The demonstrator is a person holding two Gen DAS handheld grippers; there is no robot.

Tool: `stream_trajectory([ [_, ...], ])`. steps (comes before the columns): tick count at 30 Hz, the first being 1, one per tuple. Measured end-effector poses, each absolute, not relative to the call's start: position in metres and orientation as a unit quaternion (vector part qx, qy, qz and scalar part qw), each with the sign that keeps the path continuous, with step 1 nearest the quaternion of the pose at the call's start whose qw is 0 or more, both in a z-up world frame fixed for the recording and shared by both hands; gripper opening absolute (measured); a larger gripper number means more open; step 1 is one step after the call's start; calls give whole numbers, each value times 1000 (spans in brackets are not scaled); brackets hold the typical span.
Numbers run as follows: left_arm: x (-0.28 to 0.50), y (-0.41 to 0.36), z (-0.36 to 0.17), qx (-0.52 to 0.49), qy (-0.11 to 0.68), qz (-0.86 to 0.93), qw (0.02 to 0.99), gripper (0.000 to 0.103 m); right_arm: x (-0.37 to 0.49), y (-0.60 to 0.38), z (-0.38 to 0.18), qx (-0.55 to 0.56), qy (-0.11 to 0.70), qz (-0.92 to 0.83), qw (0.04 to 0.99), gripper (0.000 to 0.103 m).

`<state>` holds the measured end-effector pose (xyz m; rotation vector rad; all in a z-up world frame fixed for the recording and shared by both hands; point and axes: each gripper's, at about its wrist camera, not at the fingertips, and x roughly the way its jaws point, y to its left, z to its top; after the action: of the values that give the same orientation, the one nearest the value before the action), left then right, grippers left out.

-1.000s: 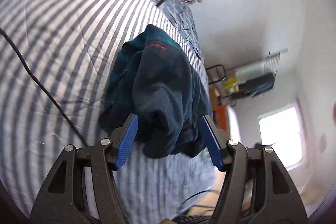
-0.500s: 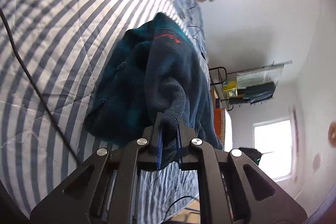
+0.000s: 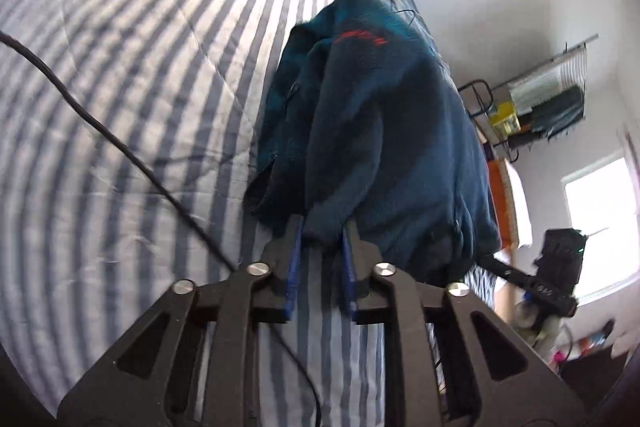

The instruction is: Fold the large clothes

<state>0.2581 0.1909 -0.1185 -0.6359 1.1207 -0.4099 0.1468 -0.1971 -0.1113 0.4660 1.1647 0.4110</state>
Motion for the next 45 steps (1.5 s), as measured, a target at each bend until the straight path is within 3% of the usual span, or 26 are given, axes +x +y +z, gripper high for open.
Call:
stream_trajectory([
  [2,250,202,-95,-278,498,-192,798,25,134,-195,-88,171,537,198,802,32],
  [6,262,216,-64,-266,465,-198,821,30,118,-196,-42,138,500,209,829,32],
  [9,291,231,-59,-302,453,-199,815,46,130,-177,-14,102,470,218,850,32],
  [11,315,244,-64,-361,447,-210,791,70,145,-149,-3,63,449,232,861,32],
  [17,372,262,-91,-451,449,-216,740,71,194,-65,-9,-43,402,240,883,32],
  [22,418,246,-122,-456,494,-233,703,71,229,0,-41,-121,410,257,867,30],
  [30,461,204,-138,-463,520,-285,659,71,235,17,-103,-110,469,301,823,30],
  [31,464,202,-136,-459,512,-278,670,71,230,16,-108,-111,470,303,822,30],
  [33,467,202,-130,-439,493,-243,711,55,225,15,-114,-112,465,305,823,30],
  [34,468,203,-127,-421,474,-226,740,29,227,15,-116,-105,465,303,825,31],
  [35,471,204,-123,-398,463,-201,766,15,226,14,-121,-95,468,302,825,31],
  [38,476,210,-133,-410,482,-178,753,15,224,14,-127,-101,460,297,831,31],
  [45,415,199,-60,-250,455,-181,835,15,208,-21,-68,-33,442,331,833,31],
])
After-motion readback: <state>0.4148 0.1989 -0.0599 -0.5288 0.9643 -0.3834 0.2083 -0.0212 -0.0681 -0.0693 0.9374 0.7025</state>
